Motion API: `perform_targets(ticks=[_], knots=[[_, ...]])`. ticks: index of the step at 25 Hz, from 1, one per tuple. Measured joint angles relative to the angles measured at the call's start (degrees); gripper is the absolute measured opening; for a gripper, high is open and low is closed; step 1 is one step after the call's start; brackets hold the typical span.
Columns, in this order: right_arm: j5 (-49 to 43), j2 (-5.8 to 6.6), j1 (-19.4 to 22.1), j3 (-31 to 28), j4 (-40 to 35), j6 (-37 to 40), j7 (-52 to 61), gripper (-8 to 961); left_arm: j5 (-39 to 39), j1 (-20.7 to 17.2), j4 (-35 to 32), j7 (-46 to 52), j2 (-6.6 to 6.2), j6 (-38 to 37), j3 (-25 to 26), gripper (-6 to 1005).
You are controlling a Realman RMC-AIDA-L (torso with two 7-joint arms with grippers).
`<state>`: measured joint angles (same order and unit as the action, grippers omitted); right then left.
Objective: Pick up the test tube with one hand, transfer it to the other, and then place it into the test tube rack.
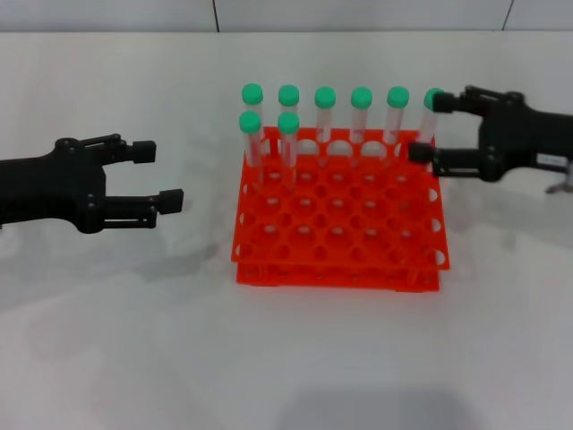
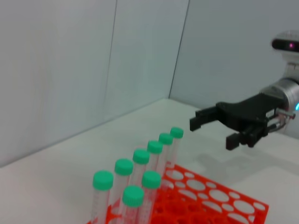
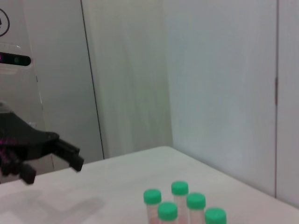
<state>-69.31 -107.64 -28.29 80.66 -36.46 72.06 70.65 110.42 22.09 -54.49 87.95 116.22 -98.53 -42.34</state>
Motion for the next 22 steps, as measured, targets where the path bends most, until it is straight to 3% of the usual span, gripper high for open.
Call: perform_targets(ticks=[4, 22], knots=[[-5.7, -0.66, 0.7, -4.4, -0.1, 2.8, 0.7, 857, -1.2, 0.2, 1.3, -0.8, -0.01, 0.0, 0.1, 874], [-7.4, -2.40, 1.2, -5.0, -1.1, 4.7, 0.9, 857, -1.8, 0.0, 1.3, -1.0, 0.06, -1.2, 0.0, 875]])
